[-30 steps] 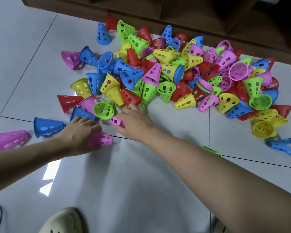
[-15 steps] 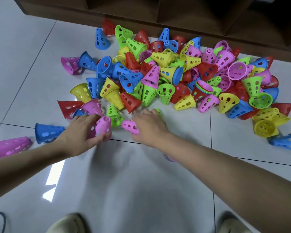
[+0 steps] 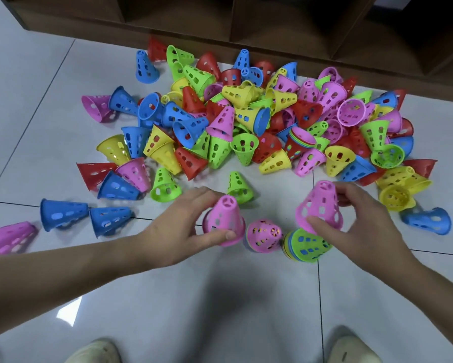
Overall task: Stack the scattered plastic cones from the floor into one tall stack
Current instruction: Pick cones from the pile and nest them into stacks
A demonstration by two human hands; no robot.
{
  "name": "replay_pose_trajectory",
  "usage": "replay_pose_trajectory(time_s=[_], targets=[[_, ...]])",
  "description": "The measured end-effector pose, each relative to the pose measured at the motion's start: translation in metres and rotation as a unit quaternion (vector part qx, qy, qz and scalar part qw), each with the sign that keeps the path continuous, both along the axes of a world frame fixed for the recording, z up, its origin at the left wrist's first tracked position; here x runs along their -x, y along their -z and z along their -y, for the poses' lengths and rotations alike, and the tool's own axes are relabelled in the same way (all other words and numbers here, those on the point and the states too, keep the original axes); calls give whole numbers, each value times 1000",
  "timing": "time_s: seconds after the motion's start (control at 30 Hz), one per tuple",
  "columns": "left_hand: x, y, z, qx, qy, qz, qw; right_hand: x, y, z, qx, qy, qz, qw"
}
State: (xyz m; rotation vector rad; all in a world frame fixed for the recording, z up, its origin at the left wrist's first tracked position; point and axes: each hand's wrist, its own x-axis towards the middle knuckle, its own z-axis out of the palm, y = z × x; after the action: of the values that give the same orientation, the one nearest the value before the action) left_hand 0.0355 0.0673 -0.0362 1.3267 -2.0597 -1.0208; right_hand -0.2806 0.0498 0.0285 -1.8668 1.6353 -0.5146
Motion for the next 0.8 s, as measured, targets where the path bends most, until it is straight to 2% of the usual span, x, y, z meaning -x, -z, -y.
replay_pose_trajectory(time_s=[0.23, 0.67, 0.8], targets=[[53, 1, 0, -15, 38, -29, 999, 31, 23, -25, -24, 22, -18, 999], [79, 35, 6, -45, 80, 38, 995, 48, 41, -34, -73, 23, -32, 997], [72, 35, 7, -44, 75, 49, 995, 45, 44, -32, -54, 5, -37, 998]])
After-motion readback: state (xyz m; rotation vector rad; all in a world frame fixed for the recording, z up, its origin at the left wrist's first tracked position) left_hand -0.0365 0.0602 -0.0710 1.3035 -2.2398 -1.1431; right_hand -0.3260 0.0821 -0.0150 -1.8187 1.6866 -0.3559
